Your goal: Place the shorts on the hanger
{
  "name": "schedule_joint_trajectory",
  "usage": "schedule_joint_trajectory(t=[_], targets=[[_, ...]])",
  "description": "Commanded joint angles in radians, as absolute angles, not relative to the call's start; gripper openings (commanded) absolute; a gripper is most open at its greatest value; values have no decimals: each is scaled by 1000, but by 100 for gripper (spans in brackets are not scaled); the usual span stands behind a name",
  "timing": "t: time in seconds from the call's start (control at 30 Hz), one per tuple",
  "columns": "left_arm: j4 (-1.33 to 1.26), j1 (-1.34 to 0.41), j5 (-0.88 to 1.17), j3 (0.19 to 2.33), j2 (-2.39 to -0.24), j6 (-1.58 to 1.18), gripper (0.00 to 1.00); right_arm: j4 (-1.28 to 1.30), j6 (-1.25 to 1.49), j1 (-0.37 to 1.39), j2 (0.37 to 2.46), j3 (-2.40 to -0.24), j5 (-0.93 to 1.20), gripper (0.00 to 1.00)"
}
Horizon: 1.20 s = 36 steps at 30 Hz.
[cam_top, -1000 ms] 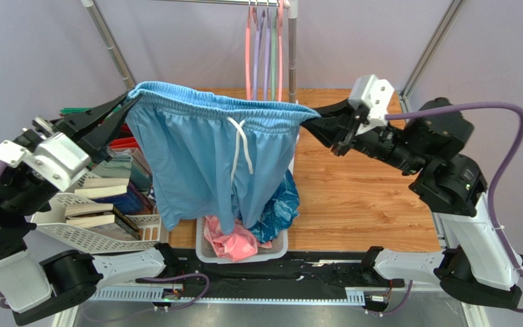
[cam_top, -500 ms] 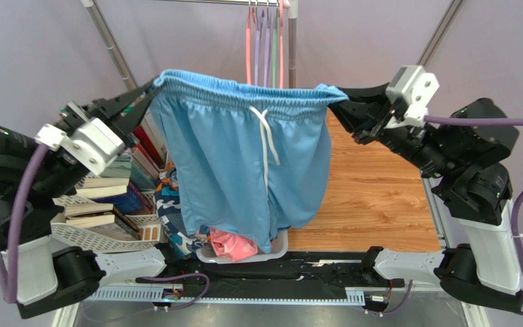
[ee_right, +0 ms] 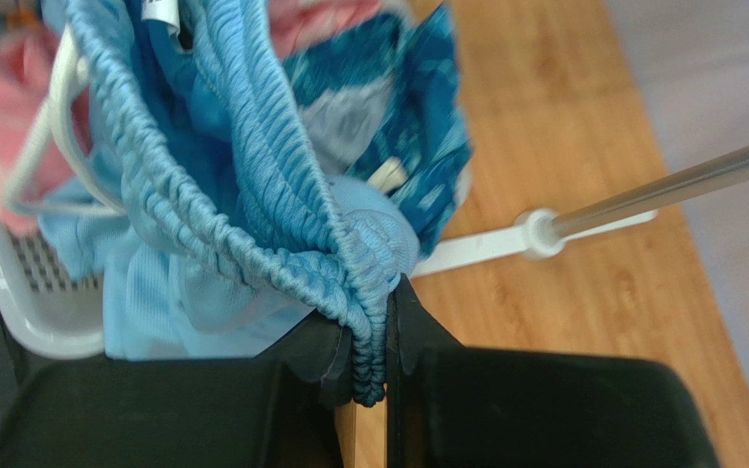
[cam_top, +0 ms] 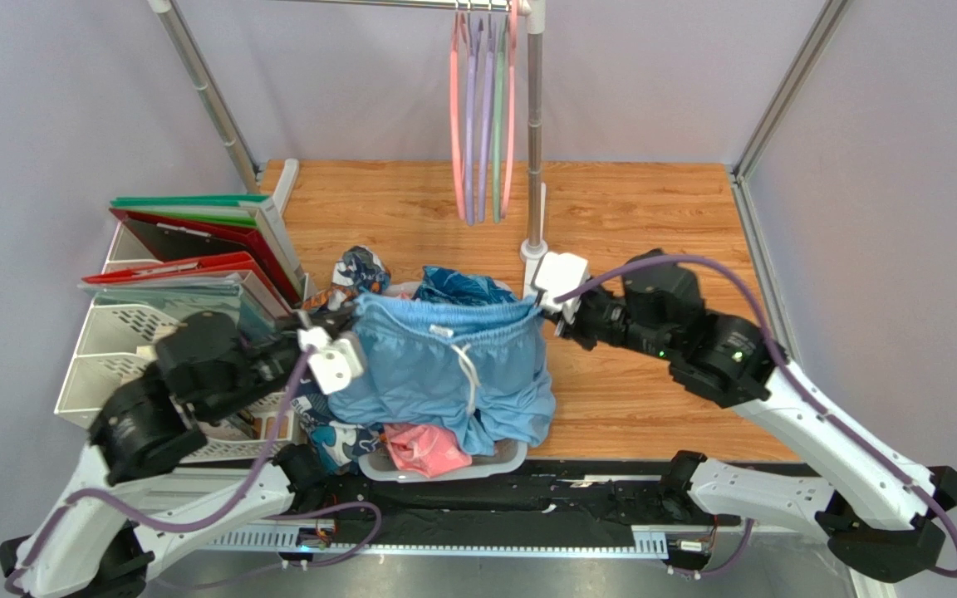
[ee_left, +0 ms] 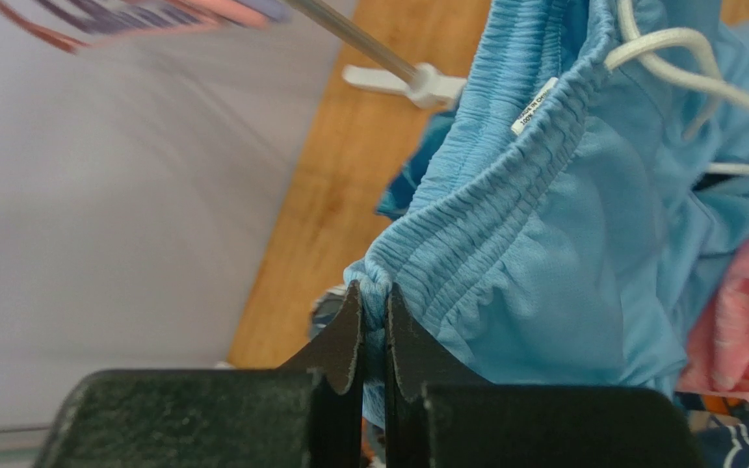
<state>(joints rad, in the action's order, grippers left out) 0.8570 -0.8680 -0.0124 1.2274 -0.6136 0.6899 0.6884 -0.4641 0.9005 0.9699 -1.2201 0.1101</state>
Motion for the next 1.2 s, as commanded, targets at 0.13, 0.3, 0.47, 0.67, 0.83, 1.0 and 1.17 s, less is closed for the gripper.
schedule_joint_trajectory(t=[0.13,0.3,0.47,0.67,0.83,1.0,1.17], targets=[[838,-862,43,799,-503,643,0,640,-646,900,965,-963,198,0],[963,-862,90,726,-477,640,2,666,-660,900,956,-905,242,0],[1025,-858,133,742,-485,624,11,657,-658,907,972,-891,253,0],[1003,-824,130,797,-554,577,18,658,-637,905,1061,-980,245,1],[1070,-773,189,909,-650,558,49,732,-673,905,1097,-1025,265,11],[1103,-657,255,1055,-735,505,63,805,-713,913,1052,-1025,301,22],[1160,-488,424,1209,-867,534,77,807,-701,917,1054,-1054,278,15]])
